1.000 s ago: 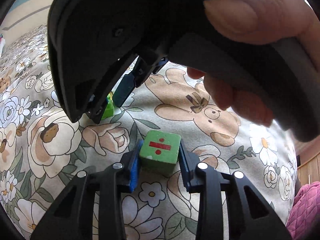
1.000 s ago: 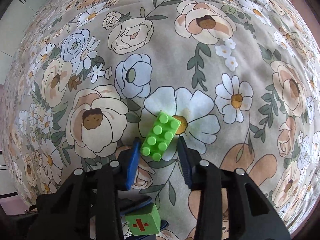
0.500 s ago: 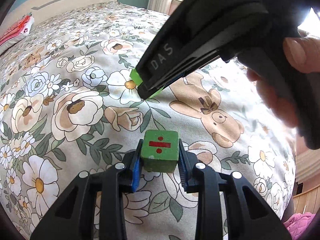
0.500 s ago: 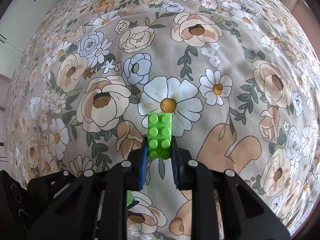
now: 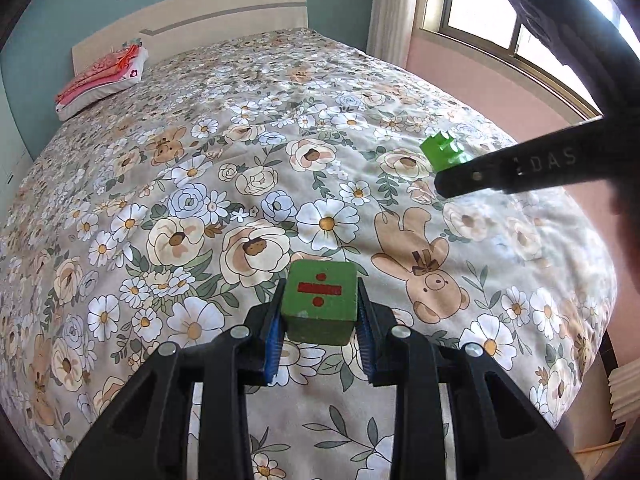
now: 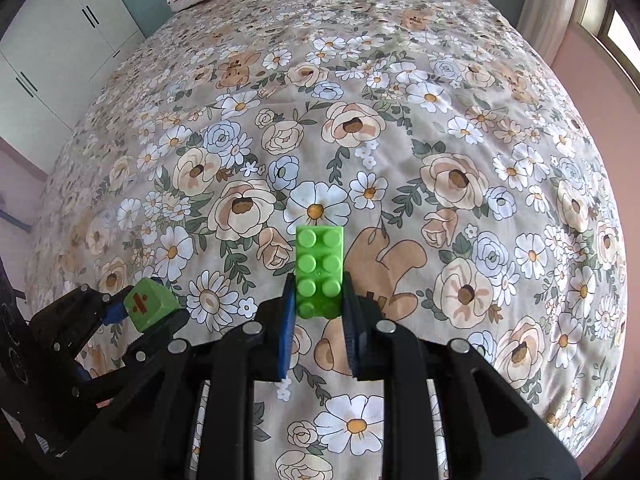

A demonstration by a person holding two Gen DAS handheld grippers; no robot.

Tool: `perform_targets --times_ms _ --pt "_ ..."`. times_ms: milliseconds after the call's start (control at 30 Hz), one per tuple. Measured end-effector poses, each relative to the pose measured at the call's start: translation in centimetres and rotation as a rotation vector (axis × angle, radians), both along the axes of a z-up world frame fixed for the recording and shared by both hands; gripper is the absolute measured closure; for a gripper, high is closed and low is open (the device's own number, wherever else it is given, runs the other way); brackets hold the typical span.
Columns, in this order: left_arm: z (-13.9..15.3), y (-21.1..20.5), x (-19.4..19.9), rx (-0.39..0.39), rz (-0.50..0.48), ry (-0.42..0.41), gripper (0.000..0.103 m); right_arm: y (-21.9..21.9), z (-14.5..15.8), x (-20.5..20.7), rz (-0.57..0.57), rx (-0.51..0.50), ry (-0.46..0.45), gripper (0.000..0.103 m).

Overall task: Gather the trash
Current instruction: 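Lift and carry the green cube and Lego brick with both tools over the bin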

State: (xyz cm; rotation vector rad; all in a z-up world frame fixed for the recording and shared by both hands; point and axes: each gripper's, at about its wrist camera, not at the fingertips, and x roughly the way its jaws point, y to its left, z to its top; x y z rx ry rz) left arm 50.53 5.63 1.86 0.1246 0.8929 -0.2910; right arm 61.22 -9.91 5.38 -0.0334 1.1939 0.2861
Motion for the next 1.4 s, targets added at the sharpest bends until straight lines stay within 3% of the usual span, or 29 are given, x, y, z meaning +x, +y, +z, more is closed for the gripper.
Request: perform_targets --times_ms 133,333,500,800,1033,1400 --pt "3.5 0.2 -1.7 0.038 0.071 -0.034 0.07 -1.2 3.4 -3.0 0.008 0.002 -0.052 0.08" --pt "8.4 1.2 -5.0 0.018 0.16 -0.046 0.07 -3.5 7.5 -7.6 0.01 0.001 -0.116 0.08" --pt "12.4 1.7 -8.8 0.061 0.236 -0.107 0.07 -5.1 11.1 -12.0 0.02 0.006 -0.18 0.08" --pt "19.0 3.1 -15.9 0.028 0.327 -0.183 0.07 -7.8 17.0 -19.6 0.032 0.022 -0.289 0.08" --pt "22.4 3.5 -21.0 0.026 0.36 -0.24 0.07 -9.6 20.8 -25.2 0.044 0.02 -0.364 0.08" --pt "25.4 2.9 -27.7 0.059 0.344 -0.314 0.069 -11.6 24.7 -32.9 0.081 0.015 -0.457 0.08"
